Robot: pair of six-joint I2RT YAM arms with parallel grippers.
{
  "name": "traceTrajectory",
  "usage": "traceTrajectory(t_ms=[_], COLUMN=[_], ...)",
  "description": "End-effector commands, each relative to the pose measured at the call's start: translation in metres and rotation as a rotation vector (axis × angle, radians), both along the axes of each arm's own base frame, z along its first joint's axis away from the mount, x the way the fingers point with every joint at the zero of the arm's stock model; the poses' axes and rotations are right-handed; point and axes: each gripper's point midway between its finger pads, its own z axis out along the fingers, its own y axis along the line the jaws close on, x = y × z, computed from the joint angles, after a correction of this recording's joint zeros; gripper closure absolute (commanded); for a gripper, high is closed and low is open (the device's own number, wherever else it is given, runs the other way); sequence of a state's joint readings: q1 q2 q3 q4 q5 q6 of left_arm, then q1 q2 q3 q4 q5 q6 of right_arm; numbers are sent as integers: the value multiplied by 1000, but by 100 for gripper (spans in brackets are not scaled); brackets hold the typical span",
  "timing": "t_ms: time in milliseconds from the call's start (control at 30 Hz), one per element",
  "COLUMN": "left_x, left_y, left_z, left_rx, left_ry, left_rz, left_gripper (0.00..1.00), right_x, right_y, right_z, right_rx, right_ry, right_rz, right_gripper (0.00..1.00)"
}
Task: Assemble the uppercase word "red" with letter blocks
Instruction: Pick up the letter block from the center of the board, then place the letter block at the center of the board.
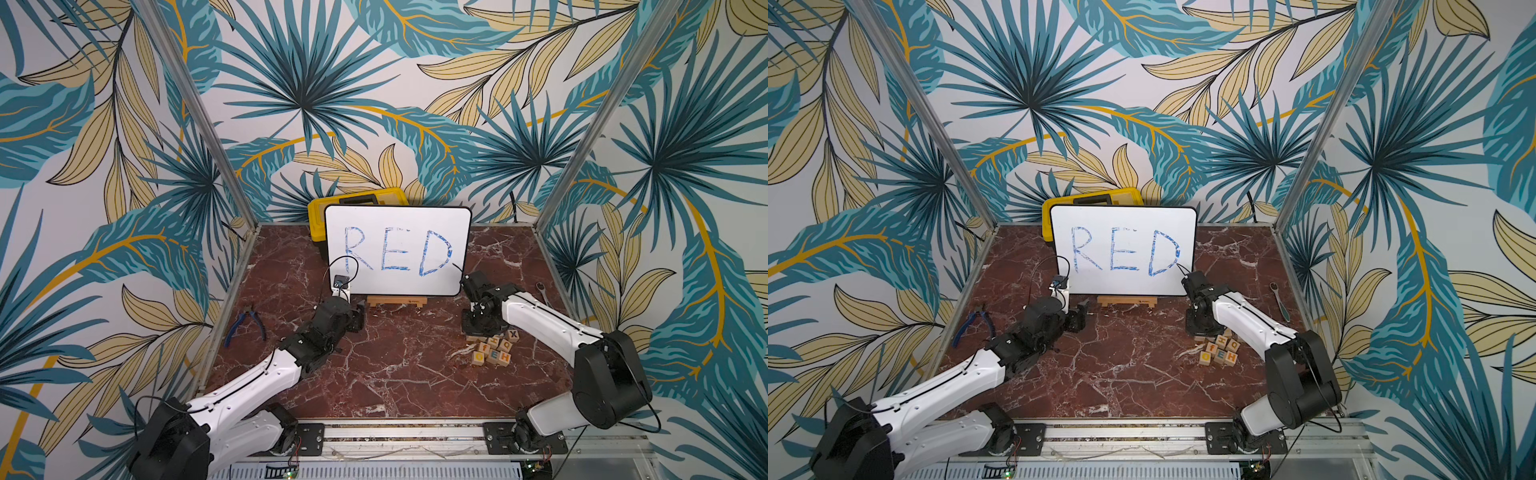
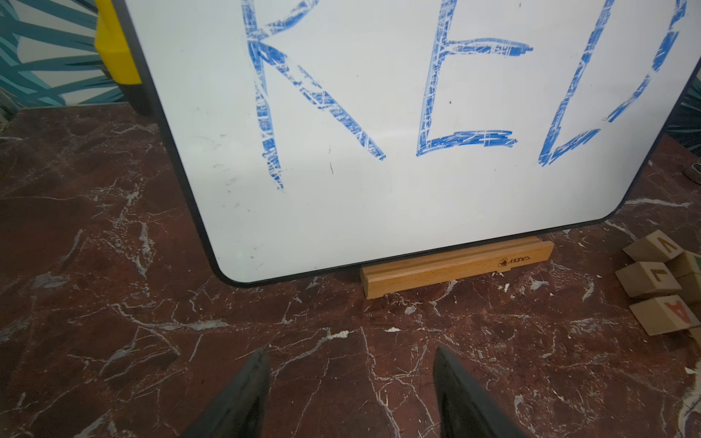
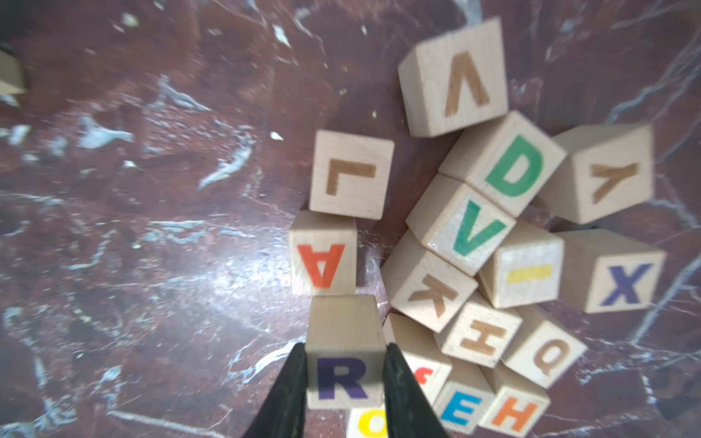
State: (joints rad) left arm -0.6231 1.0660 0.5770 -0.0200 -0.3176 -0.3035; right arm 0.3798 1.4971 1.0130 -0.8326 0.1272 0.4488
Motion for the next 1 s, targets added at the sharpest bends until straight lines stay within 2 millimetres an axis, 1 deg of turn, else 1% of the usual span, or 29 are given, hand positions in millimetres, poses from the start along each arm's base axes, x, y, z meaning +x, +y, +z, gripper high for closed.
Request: traceTrajectory(t_ms=[0,133,200,333,433,600,700,733,767,833,967], left_x=[2,1,0,-5,-9,-13,-16,-16,-17,-16,-10], left_y=[6,17,24,34,42,74,89,91,94,99,107], left_z=[8,4,1,-4,-7,-20,-24,-25,-25,-27,-33], left_rx=[-4,-22,-43,-70,-86,-138,-180,-189,-198,-208,-186], left_ry=[-24,-17,-12,-6,-6,23,35,38,37,42,64], left_rz=[24,56,71,97,117,219,261,269,280,302,343], left_gripper=[31,31,31,31,31,32,32,32,32,32,32], right_x=[0,1,0,-1,-1,0,3,5,1,0,-3], right_y=[3,23,36,61,89,139,168,173,185,201,230], right_z=[25,42,50,57,53,48,42,40,37,35,25], right_rx=[-30,-17,-7,16,57,93,128,132,136,148,169], right_ry=[-28,-55,-68,-81,-76,-75,-70,-66,-58,-55,-14], right_rz=[32,55,74,101,124,158,163,155,173,181,194], right_gripper=[72,72,72,72,72,72,71,71,71,71,71])
